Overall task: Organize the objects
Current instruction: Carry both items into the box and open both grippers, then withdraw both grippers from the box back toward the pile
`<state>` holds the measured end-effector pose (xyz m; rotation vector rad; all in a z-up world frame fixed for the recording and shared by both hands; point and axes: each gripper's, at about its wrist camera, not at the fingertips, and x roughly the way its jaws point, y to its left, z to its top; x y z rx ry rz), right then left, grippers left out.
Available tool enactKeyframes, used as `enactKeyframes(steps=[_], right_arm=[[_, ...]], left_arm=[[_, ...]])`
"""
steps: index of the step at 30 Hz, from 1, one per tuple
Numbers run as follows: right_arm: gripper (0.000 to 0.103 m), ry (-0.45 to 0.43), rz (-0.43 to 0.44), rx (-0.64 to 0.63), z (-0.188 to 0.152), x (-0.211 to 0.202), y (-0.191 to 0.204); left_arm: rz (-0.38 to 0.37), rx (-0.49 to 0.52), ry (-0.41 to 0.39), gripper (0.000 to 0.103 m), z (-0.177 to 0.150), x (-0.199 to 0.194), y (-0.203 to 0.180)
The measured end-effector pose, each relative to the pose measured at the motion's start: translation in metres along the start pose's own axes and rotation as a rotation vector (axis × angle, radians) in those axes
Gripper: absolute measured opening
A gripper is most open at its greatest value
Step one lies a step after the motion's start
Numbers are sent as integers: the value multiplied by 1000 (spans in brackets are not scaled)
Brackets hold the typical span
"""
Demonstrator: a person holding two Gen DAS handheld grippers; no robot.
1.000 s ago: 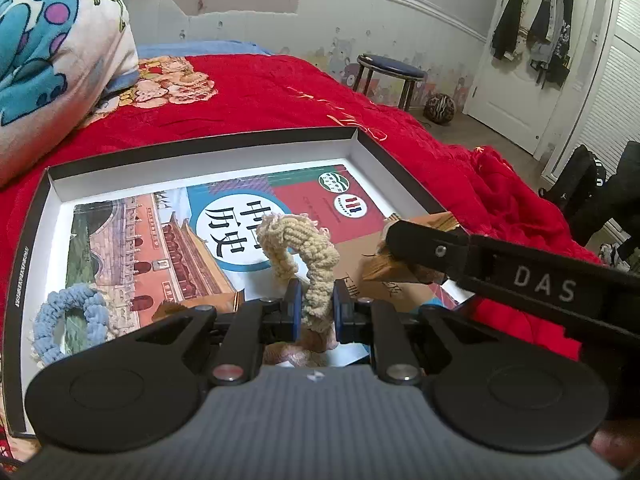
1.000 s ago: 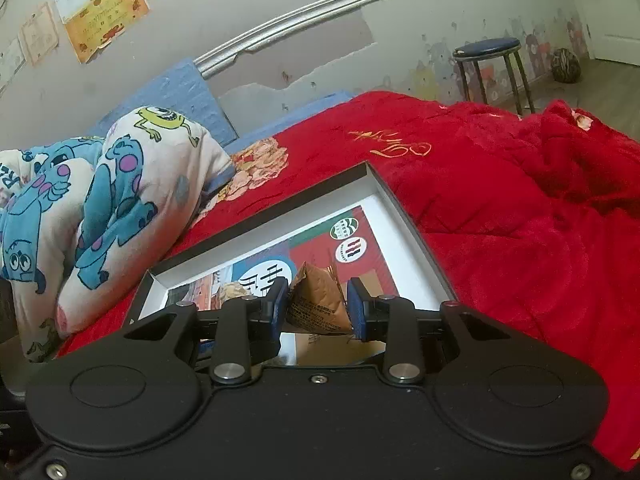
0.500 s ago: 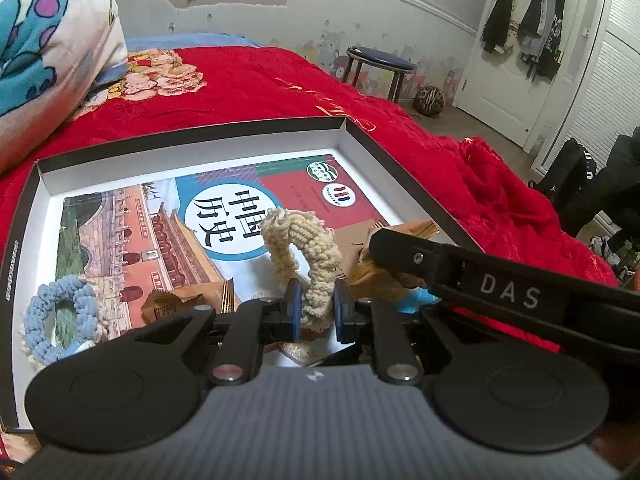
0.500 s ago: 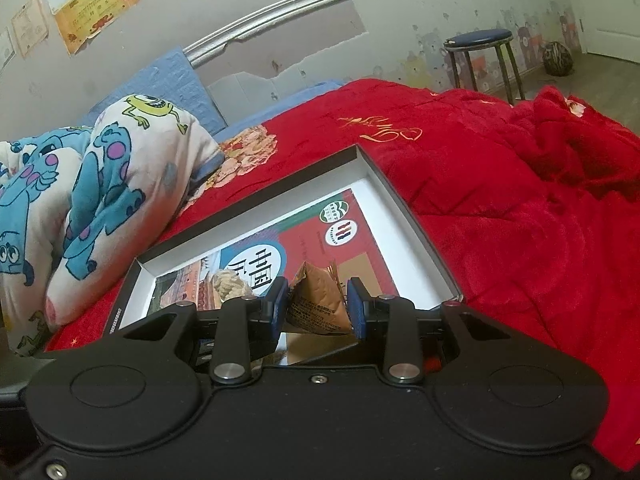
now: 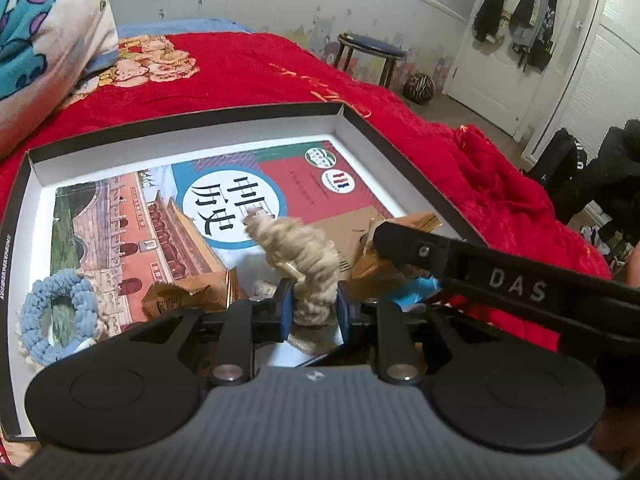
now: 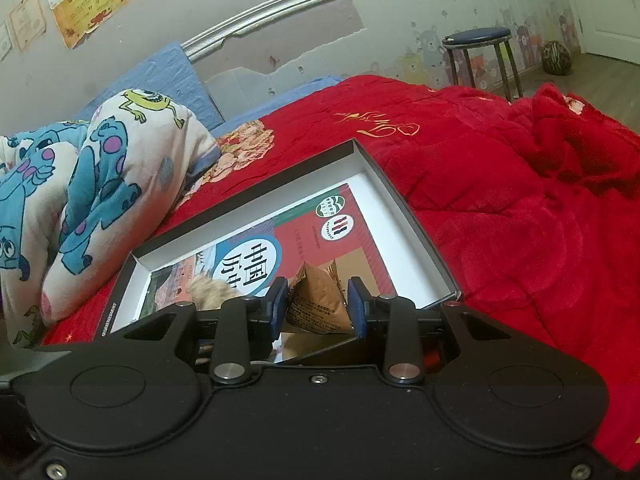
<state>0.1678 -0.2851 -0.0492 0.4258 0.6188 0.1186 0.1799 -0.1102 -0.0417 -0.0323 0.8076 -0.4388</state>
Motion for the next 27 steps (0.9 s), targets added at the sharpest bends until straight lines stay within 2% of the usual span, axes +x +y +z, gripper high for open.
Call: enactKeyframes(steps=[5,9,18,23,27], right_arm=[[34,-1,8,0,-1,-1,-1],[36,-8,13,3,-1,-2,0],[47,-50,26,17,2,-20,-5],[53,-112,45,40,10,-46,-7],[58,-176,68,68,8,-78,-6]], left_arm=[[-12,4,0,45,1,-2,1],[-23,-7,6,58,4,-5,5],[-55,-12,17,71,9,-18,17],[-80,-58,-31,77,16,-39,25],[-69,-57,-73,79,19,-62,24]])
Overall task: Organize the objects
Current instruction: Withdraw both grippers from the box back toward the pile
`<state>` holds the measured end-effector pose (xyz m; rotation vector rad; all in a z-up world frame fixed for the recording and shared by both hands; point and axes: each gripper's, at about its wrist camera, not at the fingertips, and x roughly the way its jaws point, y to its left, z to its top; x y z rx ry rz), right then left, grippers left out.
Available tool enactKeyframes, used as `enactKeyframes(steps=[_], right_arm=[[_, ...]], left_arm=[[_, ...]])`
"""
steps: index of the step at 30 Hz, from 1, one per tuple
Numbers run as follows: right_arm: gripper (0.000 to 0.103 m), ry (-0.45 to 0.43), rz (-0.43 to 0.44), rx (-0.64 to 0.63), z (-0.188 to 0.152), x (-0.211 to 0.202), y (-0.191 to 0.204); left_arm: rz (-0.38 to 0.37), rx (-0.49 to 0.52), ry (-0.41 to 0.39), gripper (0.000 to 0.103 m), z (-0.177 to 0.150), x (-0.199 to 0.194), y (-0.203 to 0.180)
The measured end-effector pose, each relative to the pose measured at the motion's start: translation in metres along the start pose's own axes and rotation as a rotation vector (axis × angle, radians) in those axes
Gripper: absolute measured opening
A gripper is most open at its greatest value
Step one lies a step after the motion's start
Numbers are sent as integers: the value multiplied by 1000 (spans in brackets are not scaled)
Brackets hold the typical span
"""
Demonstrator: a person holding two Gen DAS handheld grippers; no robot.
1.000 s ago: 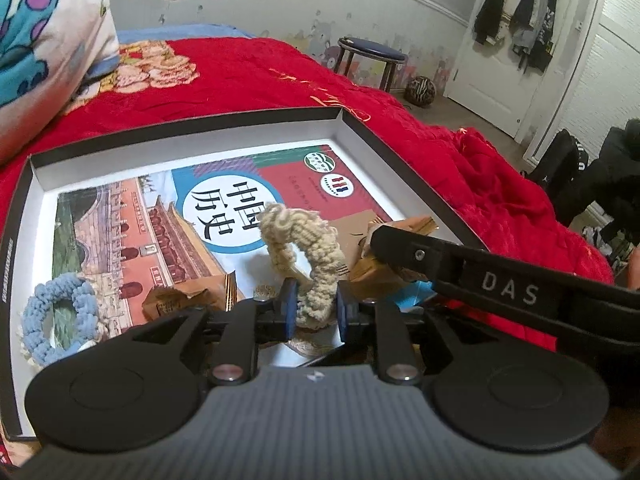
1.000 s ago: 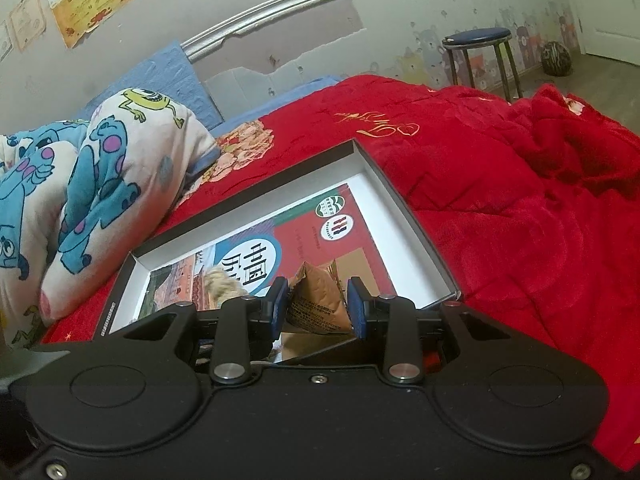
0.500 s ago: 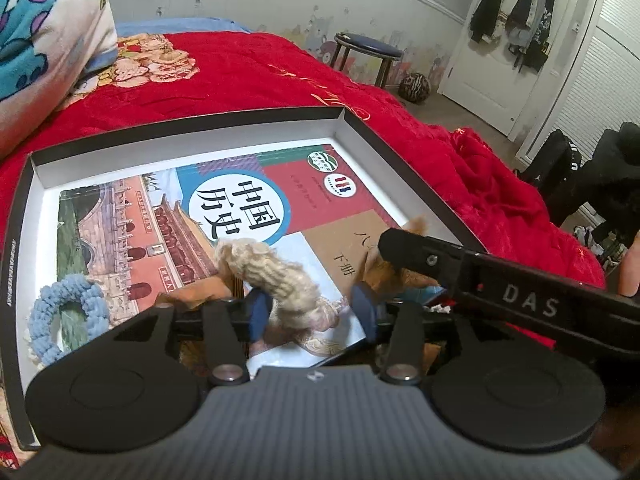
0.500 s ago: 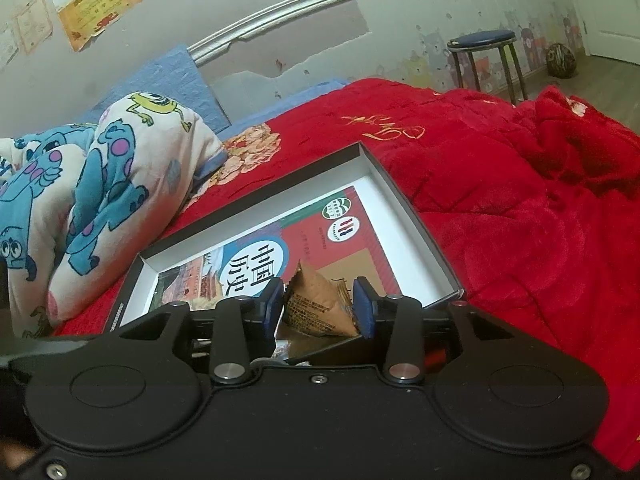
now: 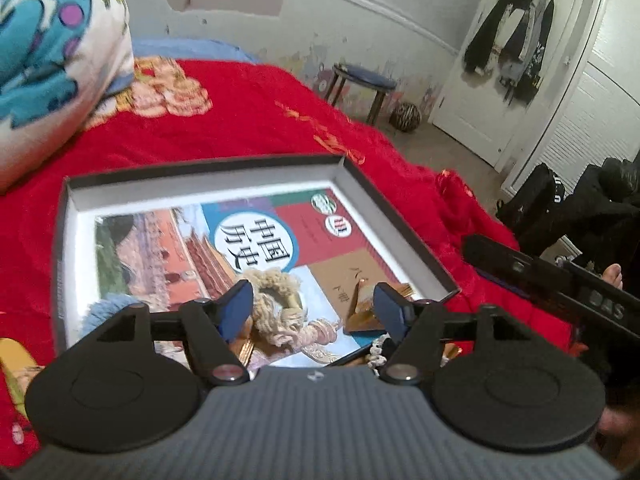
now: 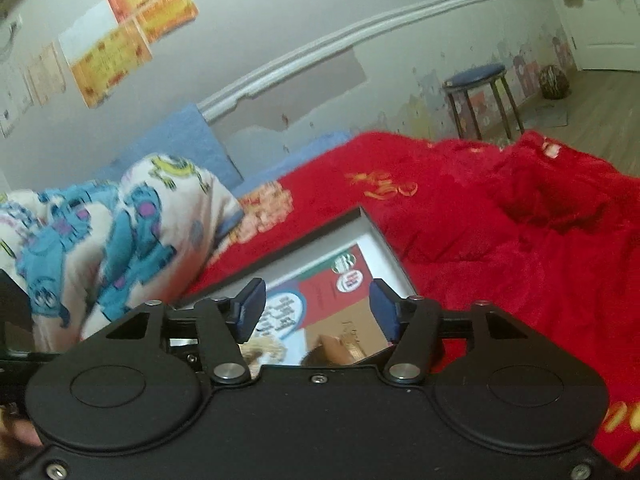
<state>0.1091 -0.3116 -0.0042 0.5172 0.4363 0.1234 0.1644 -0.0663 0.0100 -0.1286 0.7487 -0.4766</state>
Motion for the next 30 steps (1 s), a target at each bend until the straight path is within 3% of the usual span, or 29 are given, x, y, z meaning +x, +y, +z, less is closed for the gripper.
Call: enactKeyframes(steps=[8,12,16,22,30], right_arm=[[59,-73,-6,89,-9,-60,-4],[59,-115,-42,91,3,-85,-9],[59,-148,-62,91,8,-110,-13],[59,-140,-60,112,-4,-126,-15],[59,-76,-44,84,-32,-113,-3]], left_arm=[[-30,25,-105,79,1,-49,-17],[-66,94,-121,79,-1,-67,-33],[-22,166,-162,80,-15,-87,-45],[100,37,-183,80,-52,-111,-24],[170,-72,-99,80,-86,-95,9]])
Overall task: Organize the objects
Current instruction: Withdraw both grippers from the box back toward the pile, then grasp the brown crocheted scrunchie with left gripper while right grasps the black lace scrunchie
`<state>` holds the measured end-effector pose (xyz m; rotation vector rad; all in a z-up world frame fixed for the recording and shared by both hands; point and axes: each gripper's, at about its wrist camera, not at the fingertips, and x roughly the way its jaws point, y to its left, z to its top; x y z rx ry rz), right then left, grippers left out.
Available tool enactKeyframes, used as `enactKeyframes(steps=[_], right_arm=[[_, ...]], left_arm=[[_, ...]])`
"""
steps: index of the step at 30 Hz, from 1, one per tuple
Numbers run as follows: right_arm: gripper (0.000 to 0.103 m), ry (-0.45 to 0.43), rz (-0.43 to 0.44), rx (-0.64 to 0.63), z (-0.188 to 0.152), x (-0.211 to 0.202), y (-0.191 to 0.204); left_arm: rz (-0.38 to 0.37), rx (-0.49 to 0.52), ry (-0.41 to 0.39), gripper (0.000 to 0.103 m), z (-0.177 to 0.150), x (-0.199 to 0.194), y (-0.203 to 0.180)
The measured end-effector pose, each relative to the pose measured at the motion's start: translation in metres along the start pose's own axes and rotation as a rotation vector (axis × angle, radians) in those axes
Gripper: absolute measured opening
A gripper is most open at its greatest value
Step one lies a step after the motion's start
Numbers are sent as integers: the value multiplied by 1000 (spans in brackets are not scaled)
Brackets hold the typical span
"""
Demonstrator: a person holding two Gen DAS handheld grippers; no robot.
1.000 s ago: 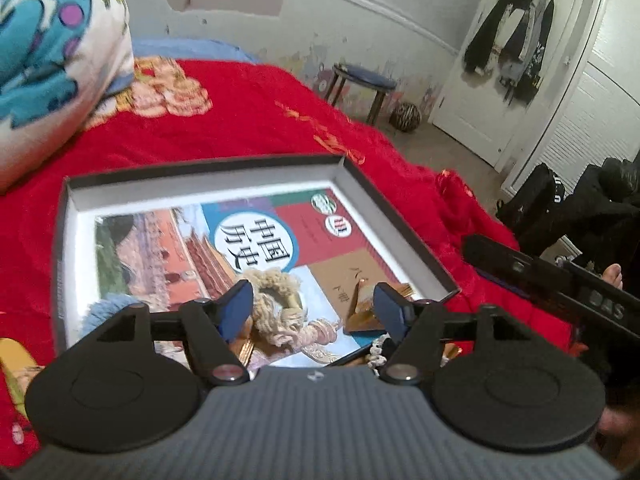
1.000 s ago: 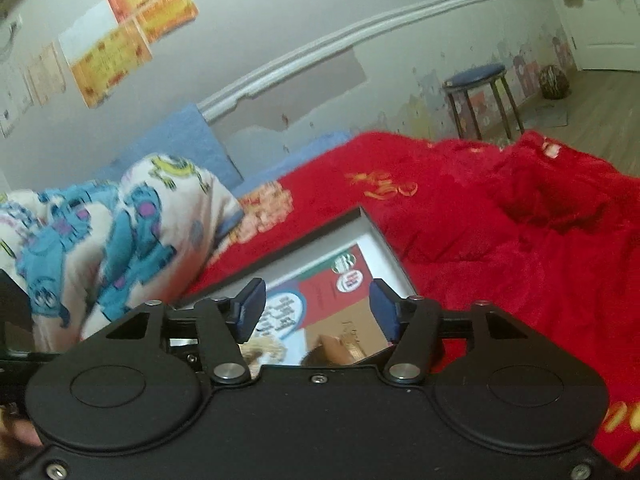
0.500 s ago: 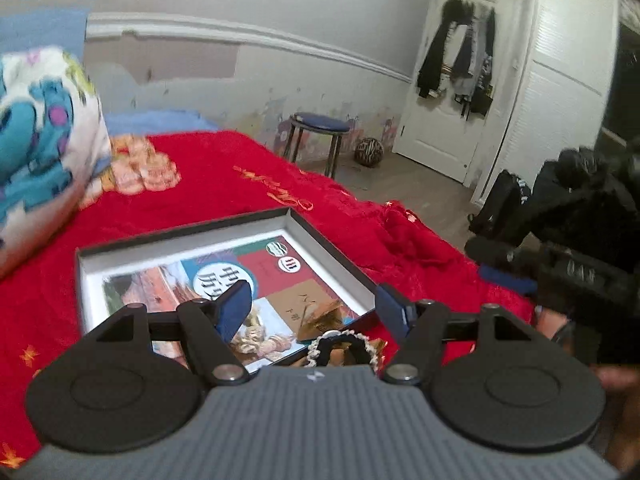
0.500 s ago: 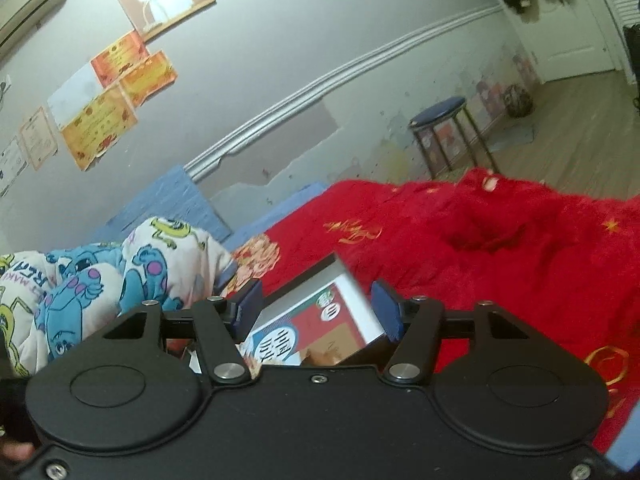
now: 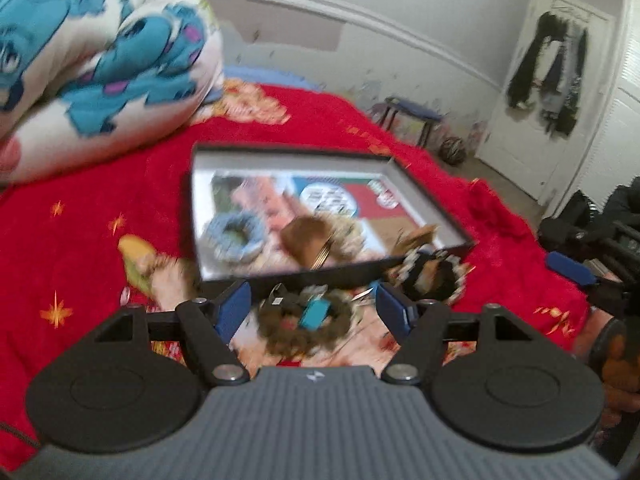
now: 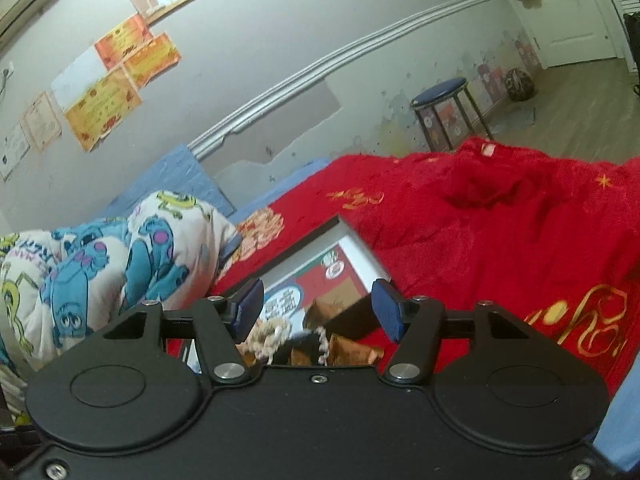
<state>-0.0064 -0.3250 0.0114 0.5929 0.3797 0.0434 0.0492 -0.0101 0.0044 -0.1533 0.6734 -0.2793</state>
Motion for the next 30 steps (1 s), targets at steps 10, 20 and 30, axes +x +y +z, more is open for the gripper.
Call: enactKeyframes(steps=[10,20,30], right_arm=[[50,50,37,24,-48,38,-4],[39,112,47,-3,-65,73,12],[34,118,16,6,-68,86,10]], left_arm=[[104,-19,81,80,-29,35,6],[80,-119,70,48,-32,54,9],[67,-127,74,16,-33,56,6]])
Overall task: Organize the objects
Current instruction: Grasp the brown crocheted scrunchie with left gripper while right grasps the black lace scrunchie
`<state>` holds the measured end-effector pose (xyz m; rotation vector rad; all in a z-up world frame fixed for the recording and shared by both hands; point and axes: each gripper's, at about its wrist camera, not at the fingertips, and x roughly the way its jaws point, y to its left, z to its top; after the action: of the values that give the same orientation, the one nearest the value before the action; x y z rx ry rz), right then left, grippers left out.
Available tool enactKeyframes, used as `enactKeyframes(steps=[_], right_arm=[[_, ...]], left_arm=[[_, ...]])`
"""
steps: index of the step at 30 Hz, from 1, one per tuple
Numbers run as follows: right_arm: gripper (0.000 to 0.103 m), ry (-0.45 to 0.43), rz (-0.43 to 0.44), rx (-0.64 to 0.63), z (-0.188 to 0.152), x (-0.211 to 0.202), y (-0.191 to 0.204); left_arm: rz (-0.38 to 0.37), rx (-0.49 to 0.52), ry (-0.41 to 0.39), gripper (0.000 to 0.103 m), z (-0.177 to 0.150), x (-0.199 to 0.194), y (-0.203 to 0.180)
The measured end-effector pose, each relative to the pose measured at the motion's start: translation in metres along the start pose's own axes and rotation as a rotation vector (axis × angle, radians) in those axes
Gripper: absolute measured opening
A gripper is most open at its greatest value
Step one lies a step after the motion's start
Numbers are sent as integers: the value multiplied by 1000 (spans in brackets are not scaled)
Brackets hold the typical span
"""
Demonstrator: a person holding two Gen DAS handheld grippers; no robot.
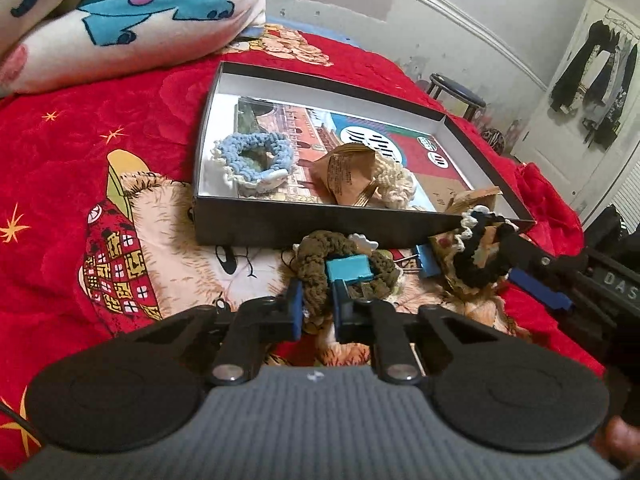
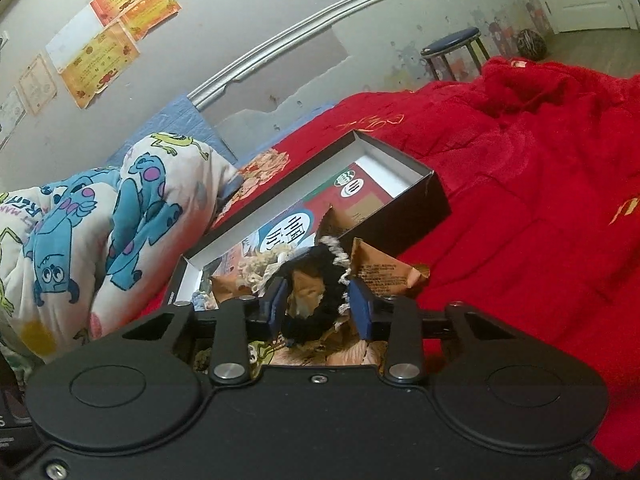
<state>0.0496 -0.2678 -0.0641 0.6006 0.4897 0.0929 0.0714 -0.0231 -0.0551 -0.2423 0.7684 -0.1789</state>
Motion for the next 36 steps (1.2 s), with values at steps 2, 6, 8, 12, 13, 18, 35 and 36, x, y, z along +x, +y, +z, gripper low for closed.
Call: enactKeyframes(steps=[2,6,8,12,13,18,35,36], right_arm=[[34,-2,-4,-3,0,3,1],[34,-9,-20,-9,-2,5,2],[34,-12,-23,-8,-2,6,2],[32,-19,-22,9,-2,8,1],[32,-14,-15,18,-2,9,0],[13,-2,8,39,-3,13,-2],[10,-143,113,59,-3,-16,3],[10,-150,122,58,-3,-17,4]], left_arm=[[4,4,-3,15,0,-1,-1],[21,25,-9,15,1,-2,-4],[36,42,-24,15,0,-4,-6],[77,88,-38,15,0,-4,-10],[80,92,-40,15,0,-4,-10],[101,116,-56,15,-1,-6,-12],[95,152,-182,13,5,-28,-18],[86,155,-197,13,5,-31,-19]])
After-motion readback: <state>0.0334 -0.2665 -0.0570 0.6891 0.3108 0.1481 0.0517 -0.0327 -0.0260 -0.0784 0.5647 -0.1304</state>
